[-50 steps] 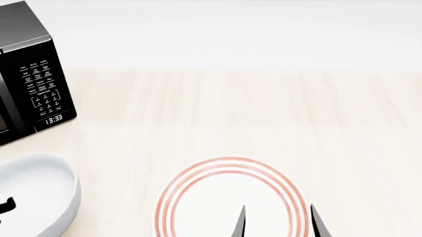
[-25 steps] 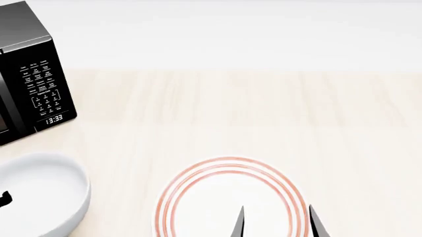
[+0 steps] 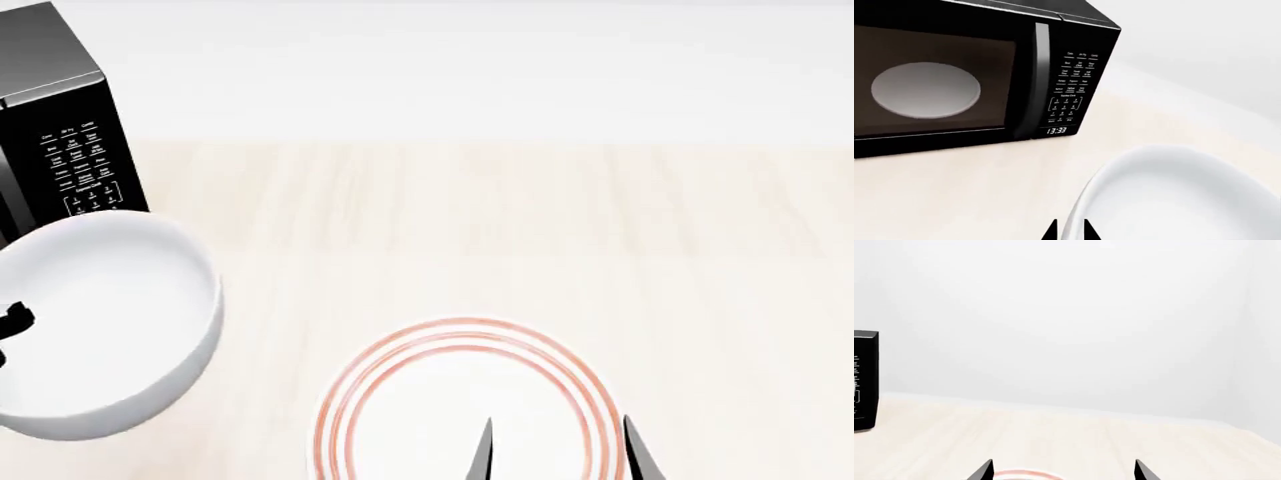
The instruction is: Pick up the white bowl and put it on the plate.
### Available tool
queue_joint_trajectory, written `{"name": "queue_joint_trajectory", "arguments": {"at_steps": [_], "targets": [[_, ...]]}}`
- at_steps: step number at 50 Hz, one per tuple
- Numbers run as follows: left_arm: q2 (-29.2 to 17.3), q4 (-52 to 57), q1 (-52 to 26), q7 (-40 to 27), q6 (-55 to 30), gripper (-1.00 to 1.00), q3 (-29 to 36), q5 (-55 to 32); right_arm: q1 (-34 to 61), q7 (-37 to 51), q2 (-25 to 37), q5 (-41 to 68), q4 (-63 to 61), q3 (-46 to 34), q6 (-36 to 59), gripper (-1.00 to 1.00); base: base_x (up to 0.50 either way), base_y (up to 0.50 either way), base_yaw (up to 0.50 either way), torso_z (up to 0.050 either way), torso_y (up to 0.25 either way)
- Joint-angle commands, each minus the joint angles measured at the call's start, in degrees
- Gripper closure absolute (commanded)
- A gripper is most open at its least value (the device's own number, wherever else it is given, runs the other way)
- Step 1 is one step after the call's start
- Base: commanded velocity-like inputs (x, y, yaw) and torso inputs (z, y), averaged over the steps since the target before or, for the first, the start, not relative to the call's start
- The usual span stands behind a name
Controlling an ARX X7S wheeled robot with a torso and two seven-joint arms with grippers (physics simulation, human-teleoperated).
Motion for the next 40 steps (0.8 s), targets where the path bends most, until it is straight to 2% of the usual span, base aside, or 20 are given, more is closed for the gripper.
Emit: {"name": "queue_joint_trajectory", "arguments": {"at_steps": [1,23,40], "targets": [[1.6,2.7,-5.4,-1.6,-3.9,1.0,2.6,-2.9,0.2,0.2,0.2,0.3,0.3,-0.1,-0.2,-1.0,0.0,0.0,0.0,0.0,0.0],[10.2,-2.2,-14.9,-2.0,-5.6,1.0,12.2,-1.3,0.3,0.5,0.4,0.5,0.9,-0.6,-0.5,-1.0,0.0,0.0,0.0,0.0,0.0],[17.0,-10.0,-18.8,2.6,-1.7,1.0,20.6,2.7,0.5,0.7,0.5,0.6,2.3,-1.1,-1.1,-1.0,0.0,0.0,0.0,0.0,0.001]]}}
